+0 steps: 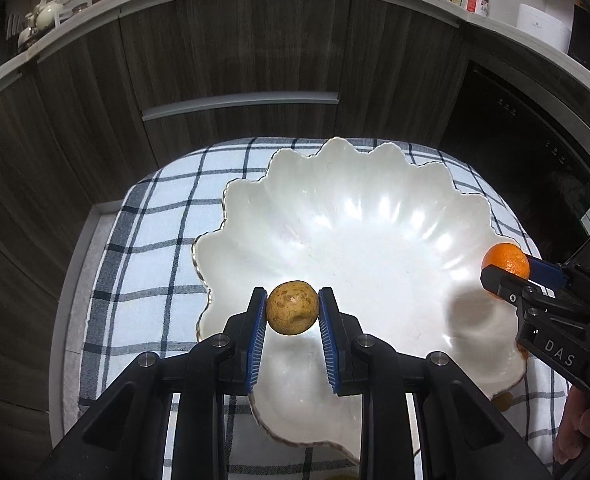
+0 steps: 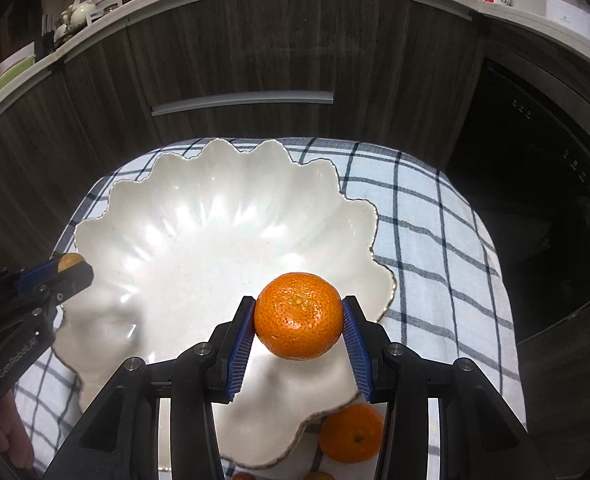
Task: Organize fruits
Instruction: 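Lower right tool over the bowl and open it while left tool releases the brown fruit inside, then withdraw both open tools from the bowl back over the fruits on the cloth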
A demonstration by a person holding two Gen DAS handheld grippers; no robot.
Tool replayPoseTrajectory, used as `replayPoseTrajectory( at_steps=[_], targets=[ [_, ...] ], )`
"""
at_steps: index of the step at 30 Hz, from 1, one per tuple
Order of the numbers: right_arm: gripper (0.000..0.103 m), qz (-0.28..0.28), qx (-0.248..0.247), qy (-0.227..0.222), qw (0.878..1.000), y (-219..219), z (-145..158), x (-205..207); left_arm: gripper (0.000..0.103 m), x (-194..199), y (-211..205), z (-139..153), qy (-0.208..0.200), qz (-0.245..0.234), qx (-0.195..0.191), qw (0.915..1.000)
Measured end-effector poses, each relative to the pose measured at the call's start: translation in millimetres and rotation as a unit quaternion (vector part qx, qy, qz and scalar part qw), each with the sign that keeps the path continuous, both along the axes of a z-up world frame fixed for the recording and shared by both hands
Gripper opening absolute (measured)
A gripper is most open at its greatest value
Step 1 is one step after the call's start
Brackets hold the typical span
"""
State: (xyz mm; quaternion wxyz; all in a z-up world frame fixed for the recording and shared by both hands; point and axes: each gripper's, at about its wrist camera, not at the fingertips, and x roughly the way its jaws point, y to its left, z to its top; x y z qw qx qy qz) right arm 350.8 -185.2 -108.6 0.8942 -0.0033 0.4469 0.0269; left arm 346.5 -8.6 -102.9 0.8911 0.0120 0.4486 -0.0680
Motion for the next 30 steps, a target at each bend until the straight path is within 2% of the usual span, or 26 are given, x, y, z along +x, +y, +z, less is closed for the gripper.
replayPoseTrajectory(
  at_steps=[8, 10, 13, 14, 15, 17, 18, 20, 22, 30],
  targets=[
    [0.045, 0.006, 0.001, 0.006, 1.000, 3, -3, 7, 0.029, 1, -1, -5, 0.010, -0.004, -0.004, 0.9999],
    [0.045, 0.014, 0.002, 0.006, 1.000, 5, -1, 7, 0.041, -1, 0, -4, 0.004, -0.003, -0.001, 1.0000],
    [0.046, 0.020, -0.018, 0.005, 1.000, 11, -1, 7, 0.053, -2, 3, 0, -0.004, 0.004, 0.001, 1.0000],
    [0.051, 0.019, -0.024, 0.005, 1.000, 12, 0, 7, 0.056, -2, 4, 1, -0.005, 0.006, 0.000, 1.0000],
    [0.062, 0.017, -0.025, 0.000, 1.000, 13, 1, 6, 0.061, -3, 5, 2, -0.007, 0.009, 0.000, 0.9999],
    [0.074, 0.007, -0.023, -0.014, 1.000, 11, 7, 3, 0.064, -5, 7, 5, -0.011, 0.011, 0.000, 0.9999],
    [0.077, 0.003, -0.023, -0.018, 1.000, 10, 9, 2, 0.065, -5, 7, 5, -0.011, 0.012, 0.000, 0.9999],
    [0.078, 0.000, -0.026, -0.022, 0.999, 9, 13, 2, 0.067, -7, 8, 7, -0.012, 0.014, -0.001, 0.9998],
    [0.078, -0.001, -0.025, -0.026, 0.999, 9, 17, 2, 0.073, -8, 10, 10, -0.015, 0.019, -0.002, 0.9997],
    [0.078, -0.004, -0.017, -0.036, 0.999, 7, 29, -4, 0.078, -18, 13, 23, -0.023, 0.025, 0.002, 0.9994]
  ],
)
